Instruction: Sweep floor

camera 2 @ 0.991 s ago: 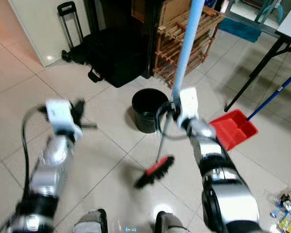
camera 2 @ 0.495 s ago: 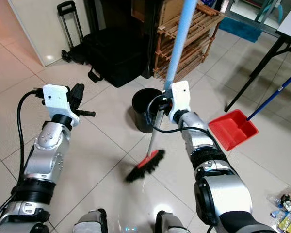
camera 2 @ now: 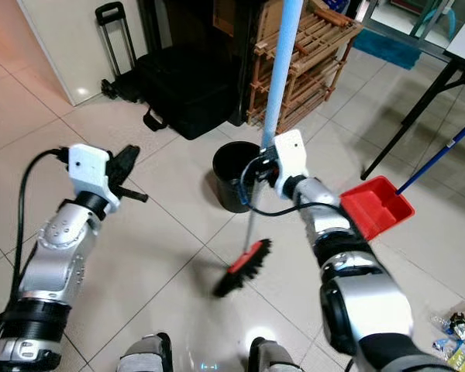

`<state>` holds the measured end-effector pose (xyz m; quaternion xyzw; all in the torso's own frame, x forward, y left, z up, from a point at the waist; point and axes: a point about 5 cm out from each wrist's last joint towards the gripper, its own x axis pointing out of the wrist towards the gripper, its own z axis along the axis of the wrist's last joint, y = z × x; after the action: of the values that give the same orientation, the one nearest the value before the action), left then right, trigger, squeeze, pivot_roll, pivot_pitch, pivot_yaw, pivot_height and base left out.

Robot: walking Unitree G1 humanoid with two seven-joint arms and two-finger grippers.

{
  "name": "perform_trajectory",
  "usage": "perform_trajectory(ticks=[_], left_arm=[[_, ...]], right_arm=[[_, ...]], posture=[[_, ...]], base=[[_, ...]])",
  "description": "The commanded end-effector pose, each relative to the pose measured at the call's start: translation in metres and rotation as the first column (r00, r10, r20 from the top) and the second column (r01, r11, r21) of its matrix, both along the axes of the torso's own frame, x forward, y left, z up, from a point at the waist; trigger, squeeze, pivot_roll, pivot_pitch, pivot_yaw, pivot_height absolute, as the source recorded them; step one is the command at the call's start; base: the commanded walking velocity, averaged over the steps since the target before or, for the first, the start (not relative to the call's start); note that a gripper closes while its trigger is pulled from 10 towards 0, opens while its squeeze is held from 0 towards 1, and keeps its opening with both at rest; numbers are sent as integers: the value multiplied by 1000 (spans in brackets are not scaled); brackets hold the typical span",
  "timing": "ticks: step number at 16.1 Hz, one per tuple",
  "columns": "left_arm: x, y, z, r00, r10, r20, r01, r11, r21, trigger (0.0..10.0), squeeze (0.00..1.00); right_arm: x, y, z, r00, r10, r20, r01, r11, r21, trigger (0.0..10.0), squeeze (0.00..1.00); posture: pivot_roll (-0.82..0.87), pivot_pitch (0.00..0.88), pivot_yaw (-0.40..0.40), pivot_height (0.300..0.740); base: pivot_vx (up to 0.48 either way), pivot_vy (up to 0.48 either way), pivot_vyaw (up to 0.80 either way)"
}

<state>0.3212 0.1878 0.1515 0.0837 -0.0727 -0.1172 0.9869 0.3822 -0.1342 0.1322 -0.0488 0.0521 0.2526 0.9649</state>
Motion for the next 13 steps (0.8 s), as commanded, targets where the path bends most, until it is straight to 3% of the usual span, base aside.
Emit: perform_trajectory(ticks=[1, 5, 13], left_arm=[[-3, -4, -1, 1000, -29, -14, 29, 1000, 3, 10000, 1000], [-10, -4, 2, 995, -92, -43, 92, 996, 2, 10000, 1000], [-12, -5, 3, 993, -98, -59, 97, 995, -15, 10000, 1000]], right_arm=[[3, -2, 10, 999, 16, 40, -16, 1000, -14, 10000, 0], [4, -9, 12, 998, 42, 42, -41, 998, -38, 10000, 0], [7, -14, 20, 998, 39, 48, -37, 998, -45, 10000, 0]], posture=[[73, 171, -58, 740], [72, 184, -55, 740], [66, 194, -57, 740]], base=[[0, 0, 0], [0, 0, 0], [0, 0, 0]])
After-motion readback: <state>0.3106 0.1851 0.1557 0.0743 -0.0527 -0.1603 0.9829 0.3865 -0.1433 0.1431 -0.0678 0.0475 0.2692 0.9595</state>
